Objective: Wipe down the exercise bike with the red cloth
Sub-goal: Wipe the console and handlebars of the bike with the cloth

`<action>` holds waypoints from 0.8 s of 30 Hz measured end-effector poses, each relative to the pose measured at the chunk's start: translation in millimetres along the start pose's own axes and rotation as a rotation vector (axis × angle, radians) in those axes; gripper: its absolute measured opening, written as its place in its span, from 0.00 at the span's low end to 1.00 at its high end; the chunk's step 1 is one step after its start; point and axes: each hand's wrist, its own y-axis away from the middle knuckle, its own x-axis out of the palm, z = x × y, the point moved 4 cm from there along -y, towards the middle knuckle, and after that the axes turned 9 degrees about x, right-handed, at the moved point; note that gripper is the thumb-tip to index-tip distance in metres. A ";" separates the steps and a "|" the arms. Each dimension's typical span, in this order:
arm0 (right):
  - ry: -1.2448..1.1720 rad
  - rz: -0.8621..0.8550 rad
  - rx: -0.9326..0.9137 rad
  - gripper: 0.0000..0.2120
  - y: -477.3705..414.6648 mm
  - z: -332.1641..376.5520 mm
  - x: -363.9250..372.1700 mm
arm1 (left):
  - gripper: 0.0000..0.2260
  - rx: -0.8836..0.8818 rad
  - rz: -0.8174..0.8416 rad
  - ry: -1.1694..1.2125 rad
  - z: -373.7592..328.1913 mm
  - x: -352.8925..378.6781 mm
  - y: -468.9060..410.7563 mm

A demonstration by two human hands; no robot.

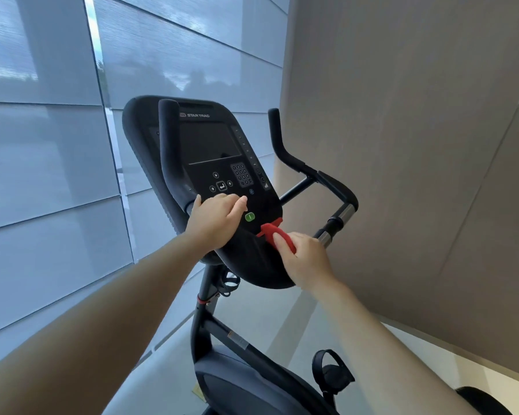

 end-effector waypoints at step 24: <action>-0.421 -0.286 0.118 0.18 15.4 -16.5 -14.1 | 0.17 0.063 -0.022 -0.010 -1.2 4.3 0.6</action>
